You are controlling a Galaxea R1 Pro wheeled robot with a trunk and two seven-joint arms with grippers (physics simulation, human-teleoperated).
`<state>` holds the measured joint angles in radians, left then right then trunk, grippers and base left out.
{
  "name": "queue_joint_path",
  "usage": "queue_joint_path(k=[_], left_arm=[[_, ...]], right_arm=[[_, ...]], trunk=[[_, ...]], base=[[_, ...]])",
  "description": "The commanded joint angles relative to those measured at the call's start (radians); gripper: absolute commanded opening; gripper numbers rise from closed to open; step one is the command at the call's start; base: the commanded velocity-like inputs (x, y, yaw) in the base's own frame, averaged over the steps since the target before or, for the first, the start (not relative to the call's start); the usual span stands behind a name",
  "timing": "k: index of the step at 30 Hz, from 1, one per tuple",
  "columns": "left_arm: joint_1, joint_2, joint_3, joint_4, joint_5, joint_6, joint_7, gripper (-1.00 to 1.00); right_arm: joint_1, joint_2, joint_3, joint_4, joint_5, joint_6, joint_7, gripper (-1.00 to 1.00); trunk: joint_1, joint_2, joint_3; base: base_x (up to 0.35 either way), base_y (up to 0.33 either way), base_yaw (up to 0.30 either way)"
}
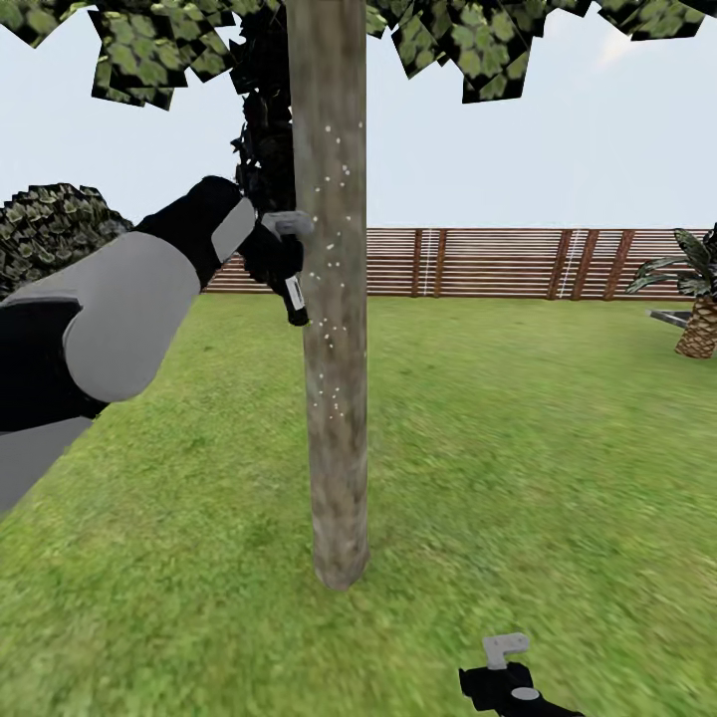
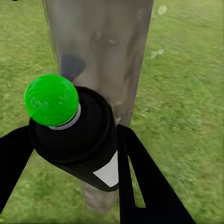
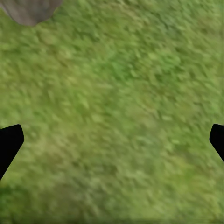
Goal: In the garden, pick up the pesticide atomizer on the floor and spray pesticide onto both trees until each tree trunk is fully covered.
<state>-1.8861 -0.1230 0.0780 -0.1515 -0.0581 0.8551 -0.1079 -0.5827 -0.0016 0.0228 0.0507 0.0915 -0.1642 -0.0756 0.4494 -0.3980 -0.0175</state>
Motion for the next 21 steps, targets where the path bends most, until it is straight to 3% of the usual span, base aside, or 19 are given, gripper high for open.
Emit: queue_joint_path(k=[1, 3, 6, 10, 12, 16, 21], left_arm=[[-0.001, 0.008, 0.011, 0.005, -0.002, -0.001, -0.003, -1.0], [-0.001, 0.057, 0.011, 0.022, -0.002, -0.015, -0.003, -1.0], [-0.001, 0.077, 0.011, 0.044, -0.001, -0.02, -0.004, -1.0], [-0.001, 0.033, 0.012, 0.095, 0.001, -0.06, -0.004, -1.0], [0.0, -0.003, 0.012, 0.114, 0.001, -0.081, -0.004, -1.0], [0.003, -0.016, 0.012, 0.12, 0.001, -0.103, -0.004, -1.0], [0.054, -0.018, 0.013, 0.121, 0.0, -0.139, -0.004, -1.0]], right_arm=[[-0.002, 0.0, 0.002, 0.004, 0.01, -0.006, -0.006, 1.0], [-0.002, 0.0, 0.002, 0.004, 0.01, -0.006, -0.006, 1.0], [-0.002, 0.0, 0.002, 0.004, 0.01, -0.006, -0.006, 1.0], [-0.002, 0.0, 0.002, 0.004, 0.01, -0.006, -0.006, 1.0], [-0.002, 0.0, 0.002, 0.004, 0.01, -0.006, -0.006, 1.0], [-0.002, 0.001, 0.002, 0.004, 0.01, -0.006, -0.006, 1.0], [-0.002, 0.001, 0.002, 0.004, 0.01, -0.006, -0.006, 1.0]], trunk=[[0.001, -0.002, -0.002], [0.001, -0.002, -0.002], [0.001, -0.002, -0.002], [0.001, -0.002, -0.002], [0.001, -0.002, -0.002], [0.001, -0.002, -0.002], [0.001, -0.002, -0.002]], base=[[0.0, 0.0, 0.0], [0.0, 0.0, 0.0], [0.0, 0.0, 0.0], [0.0, 0.0, 0.0], [0.0, 0.0, 0.0], [0.0, 0.0, 0.0], [0.0, 0.0, 0.0]])
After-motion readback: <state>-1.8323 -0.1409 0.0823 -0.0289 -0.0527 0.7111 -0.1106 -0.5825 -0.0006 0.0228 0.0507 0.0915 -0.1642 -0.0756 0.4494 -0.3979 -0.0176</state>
